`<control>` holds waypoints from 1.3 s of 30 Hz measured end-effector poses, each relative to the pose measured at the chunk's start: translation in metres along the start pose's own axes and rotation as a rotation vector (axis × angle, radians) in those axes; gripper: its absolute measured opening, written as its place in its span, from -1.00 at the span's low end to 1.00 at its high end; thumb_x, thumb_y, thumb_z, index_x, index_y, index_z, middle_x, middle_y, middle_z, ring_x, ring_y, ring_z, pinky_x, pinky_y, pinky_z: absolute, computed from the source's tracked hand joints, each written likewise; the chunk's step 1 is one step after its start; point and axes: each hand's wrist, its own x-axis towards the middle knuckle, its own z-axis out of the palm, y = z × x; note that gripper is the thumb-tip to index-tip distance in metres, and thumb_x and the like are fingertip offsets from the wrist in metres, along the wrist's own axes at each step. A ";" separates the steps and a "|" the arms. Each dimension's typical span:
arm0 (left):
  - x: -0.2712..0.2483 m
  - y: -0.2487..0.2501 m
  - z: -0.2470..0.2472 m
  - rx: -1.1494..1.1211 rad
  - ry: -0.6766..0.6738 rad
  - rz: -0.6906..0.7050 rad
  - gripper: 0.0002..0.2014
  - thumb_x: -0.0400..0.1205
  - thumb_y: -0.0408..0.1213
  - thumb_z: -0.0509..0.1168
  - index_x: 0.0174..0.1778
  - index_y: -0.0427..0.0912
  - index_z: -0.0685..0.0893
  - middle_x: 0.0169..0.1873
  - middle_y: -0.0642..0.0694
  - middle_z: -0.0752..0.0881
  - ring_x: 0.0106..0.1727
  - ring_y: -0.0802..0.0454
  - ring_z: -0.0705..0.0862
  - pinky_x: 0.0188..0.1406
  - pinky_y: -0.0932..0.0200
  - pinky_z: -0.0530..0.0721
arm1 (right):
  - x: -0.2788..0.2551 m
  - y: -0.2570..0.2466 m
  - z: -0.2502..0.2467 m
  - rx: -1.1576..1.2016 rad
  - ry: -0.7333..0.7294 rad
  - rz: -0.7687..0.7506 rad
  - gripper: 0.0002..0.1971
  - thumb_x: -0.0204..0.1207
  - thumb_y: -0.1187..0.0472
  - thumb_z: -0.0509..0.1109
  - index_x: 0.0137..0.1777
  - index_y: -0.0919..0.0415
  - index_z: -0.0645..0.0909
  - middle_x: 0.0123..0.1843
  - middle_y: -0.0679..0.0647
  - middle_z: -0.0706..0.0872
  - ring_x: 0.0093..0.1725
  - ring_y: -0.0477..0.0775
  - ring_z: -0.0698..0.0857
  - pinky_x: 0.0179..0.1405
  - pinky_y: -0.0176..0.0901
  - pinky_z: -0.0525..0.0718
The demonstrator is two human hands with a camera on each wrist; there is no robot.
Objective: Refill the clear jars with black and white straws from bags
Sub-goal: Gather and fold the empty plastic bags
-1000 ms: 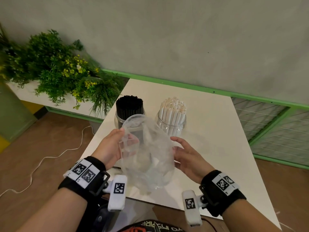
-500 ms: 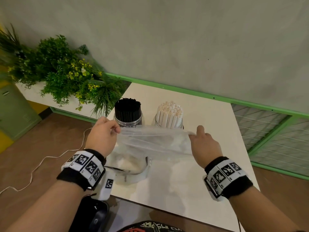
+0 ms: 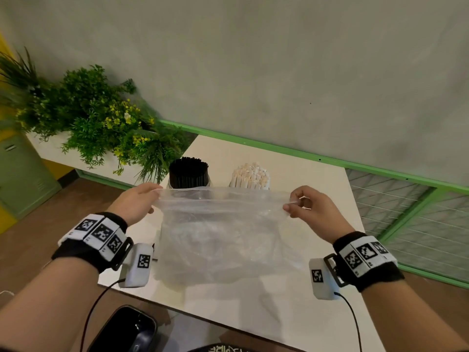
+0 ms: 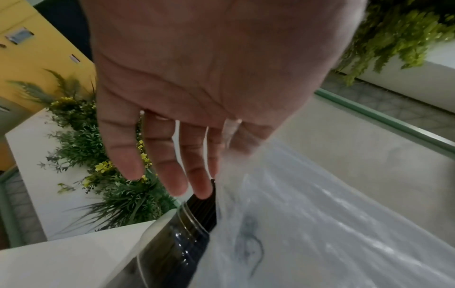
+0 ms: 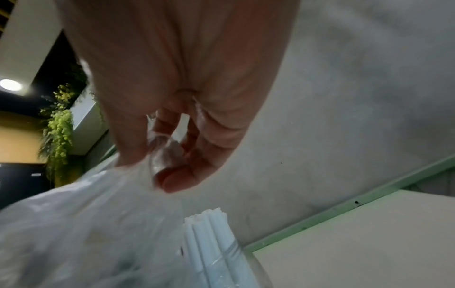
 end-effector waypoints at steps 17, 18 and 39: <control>-0.029 0.103 0.077 0.004 0.072 0.668 -0.73 0.52 -0.03 0.41 -0.22 -0.18 0.61 -0.40 0.03 0.55 -0.33 0.12 0.48 -0.34 0.31 0.39 | 0.004 -0.024 -0.002 -0.466 0.086 -0.260 -0.31 0.38 -0.29 0.42 0.45 -0.04 0.38 0.28 -0.10 0.51 0.26 -0.11 0.48 0.28 -0.19 0.42; -0.030 0.102 0.074 -0.061 0.060 0.647 -0.74 0.53 -0.04 0.41 -0.21 -0.17 0.61 -0.39 -0.02 0.56 -0.32 0.11 0.49 -0.31 0.31 0.40 | 0.003 -0.015 -0.010 -0.462 0.057 -0.167 -0.30 0.36 -0.35 0.36 0.45 -0.05 0.41 0.28 -0.12 0.52 0.27 -0.11 0.48 0.28 -0.18 0.43; -0.029 0.084 0.037 -0.529 -0.061 0.423 -0.73 0.49 0.08 0.39 0.05 0.08 0.72 -0.19 0.03 0.72 -0.20 0.07 0.65 -0.16 0.15 0.65 | 0.001 0.016 -0.017 0.346 0.320 0.086 -0.86 0.66 0.20 0.30 0.11 0.06 0.67 -0.10 0.03 0.69 -0.26 -0.11 0.65 -0.26 -0.09 0.63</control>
